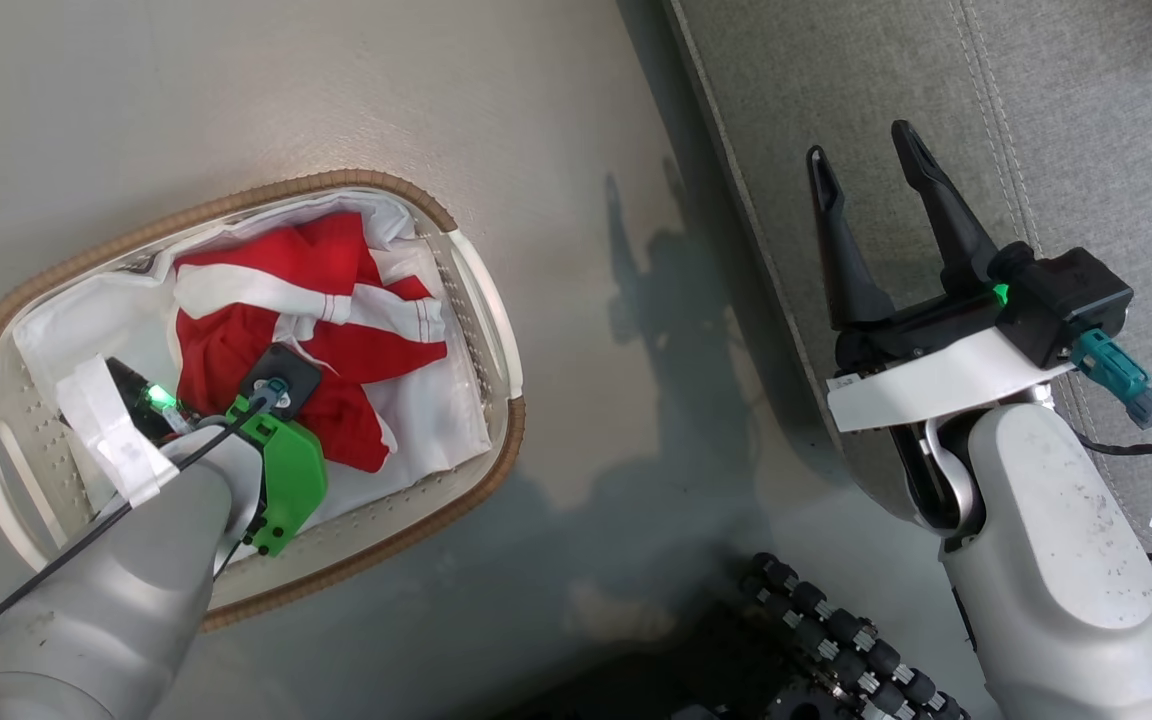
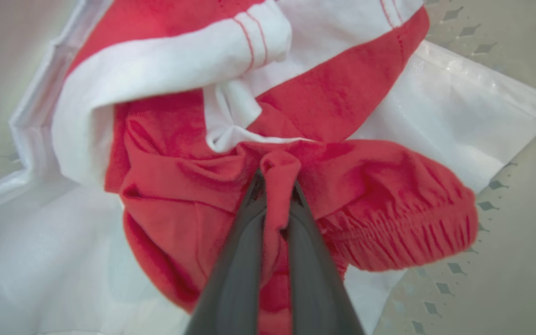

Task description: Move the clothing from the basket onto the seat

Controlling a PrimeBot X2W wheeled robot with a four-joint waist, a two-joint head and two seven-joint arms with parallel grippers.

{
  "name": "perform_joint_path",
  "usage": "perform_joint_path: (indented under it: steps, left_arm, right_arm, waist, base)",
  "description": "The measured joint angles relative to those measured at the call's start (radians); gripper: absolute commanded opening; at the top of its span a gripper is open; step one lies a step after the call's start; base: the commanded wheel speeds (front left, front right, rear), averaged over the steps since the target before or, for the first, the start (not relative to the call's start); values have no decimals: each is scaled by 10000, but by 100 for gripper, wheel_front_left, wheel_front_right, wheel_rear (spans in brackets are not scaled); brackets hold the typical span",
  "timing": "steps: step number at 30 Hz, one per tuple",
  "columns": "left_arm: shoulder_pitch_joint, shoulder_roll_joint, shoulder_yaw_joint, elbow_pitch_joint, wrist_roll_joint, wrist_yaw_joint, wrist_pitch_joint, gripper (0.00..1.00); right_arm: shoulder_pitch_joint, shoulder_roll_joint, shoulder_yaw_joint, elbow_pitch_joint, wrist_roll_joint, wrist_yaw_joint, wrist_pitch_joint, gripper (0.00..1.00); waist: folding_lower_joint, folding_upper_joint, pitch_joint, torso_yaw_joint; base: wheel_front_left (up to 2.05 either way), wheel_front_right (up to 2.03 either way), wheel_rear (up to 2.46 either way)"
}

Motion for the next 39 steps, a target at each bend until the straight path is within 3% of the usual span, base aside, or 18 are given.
perform_joint_path:
  steps: [14,27,39]
  left_arm:
    - [804,-552,291,-330,-727,0,-1053,0]
    - [2234,-297,1783,-4303,-196,186,-1097,0]
    - [3032,-359,2364,-6165,468,84,-1097,0]
  right_arm:
    - [200,8,-253,437,-560,0,0,100]
    - [1231,13,-677,1014,-1618,0,0,100]
    - [2857,13,-717,1626,-1944,0,0,100]
  waist:
    - [-1,0,-1021,344]
    - [-1,0,-3227,1133]
    - [-2,0,-5929,1831]
  base:
    - [0,0,0]
    - [0,0,0]
    - [0,0,0]
